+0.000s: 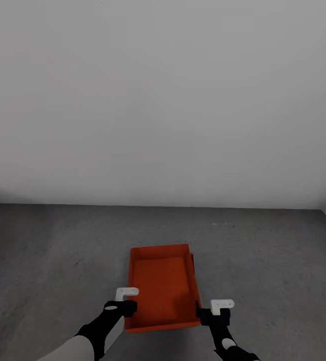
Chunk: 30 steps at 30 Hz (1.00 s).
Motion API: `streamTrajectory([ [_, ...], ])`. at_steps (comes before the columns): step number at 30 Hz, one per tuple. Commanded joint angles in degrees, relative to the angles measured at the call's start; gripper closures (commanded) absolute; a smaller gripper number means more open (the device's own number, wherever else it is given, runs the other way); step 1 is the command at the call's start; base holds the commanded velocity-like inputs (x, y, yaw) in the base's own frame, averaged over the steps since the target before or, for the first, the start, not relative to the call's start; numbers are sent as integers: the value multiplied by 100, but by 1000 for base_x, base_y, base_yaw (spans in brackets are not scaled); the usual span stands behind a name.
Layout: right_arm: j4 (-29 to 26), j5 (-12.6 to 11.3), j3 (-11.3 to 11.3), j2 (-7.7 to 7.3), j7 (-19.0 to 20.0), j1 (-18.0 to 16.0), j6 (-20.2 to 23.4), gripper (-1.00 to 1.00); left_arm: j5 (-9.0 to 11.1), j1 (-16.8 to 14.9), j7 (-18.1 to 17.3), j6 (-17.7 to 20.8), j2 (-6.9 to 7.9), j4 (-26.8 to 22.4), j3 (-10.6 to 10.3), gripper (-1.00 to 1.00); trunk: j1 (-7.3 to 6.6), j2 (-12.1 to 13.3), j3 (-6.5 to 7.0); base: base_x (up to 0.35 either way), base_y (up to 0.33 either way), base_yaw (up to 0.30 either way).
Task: Move the two storage containers from the living room to the garage. In the garage, place one container on the floor and stack the other container on top of it (either order is fine).
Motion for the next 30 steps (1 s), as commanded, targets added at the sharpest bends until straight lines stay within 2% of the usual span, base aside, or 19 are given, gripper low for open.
streamTrajectory([
  [1, 6, -56, 51, 3, -18, -4, -20, -100, 59, -1, 38, 31, 3, -12, -49, -100, -22, 37, 13, 0, 0, 0],
  [30, 8, -65, 51, -1, -18, -4, -20, -100, 61, -1, 37, 31, 3, 6, -49, -100, -658, 1200, 533, 0, 0, 0],
])
